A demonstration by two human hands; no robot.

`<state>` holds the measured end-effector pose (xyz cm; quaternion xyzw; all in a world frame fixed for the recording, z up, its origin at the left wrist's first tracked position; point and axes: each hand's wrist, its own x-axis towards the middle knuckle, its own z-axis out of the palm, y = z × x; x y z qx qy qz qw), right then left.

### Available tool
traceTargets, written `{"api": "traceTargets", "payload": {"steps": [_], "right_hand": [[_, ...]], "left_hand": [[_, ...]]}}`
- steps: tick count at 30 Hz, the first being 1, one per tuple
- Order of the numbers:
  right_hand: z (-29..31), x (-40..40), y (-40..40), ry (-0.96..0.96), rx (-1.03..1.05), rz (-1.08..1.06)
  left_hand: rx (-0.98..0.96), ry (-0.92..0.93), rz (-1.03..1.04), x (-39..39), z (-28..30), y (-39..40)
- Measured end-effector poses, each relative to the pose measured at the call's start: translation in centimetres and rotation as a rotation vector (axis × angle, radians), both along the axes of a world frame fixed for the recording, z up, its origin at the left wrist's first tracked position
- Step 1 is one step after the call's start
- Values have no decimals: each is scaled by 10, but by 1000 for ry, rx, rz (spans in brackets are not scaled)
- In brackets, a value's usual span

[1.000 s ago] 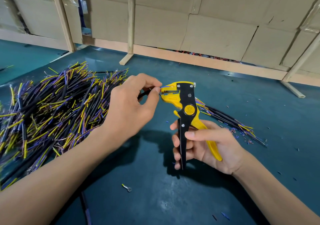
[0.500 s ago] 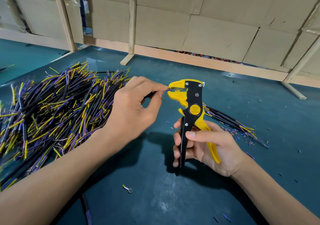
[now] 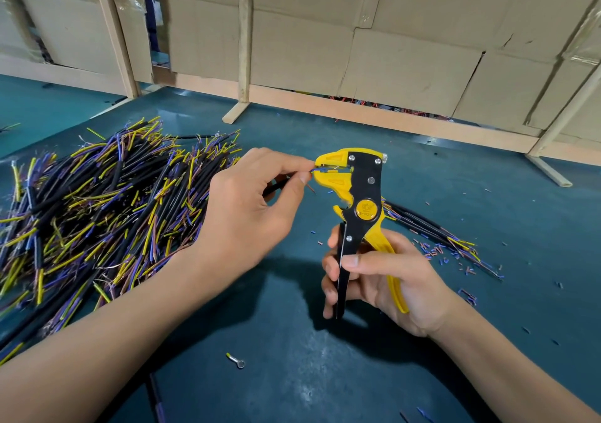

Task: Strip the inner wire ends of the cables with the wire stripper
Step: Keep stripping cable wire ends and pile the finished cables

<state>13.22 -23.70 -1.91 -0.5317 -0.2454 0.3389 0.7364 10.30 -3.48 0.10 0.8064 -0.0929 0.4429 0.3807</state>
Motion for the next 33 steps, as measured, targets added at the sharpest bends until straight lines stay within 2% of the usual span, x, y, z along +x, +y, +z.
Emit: {"api": "traceTargets", "payload": {"steps": [20, 33], "right_hand": [[-2, 0, 0, -10, 10, 5], [-5, -2, 3, -62, 6, -44]], "left_hand": [[-60, 46, -63, -2, 1, 0], [-196, 72, -133, -3, -1, -5]]}}
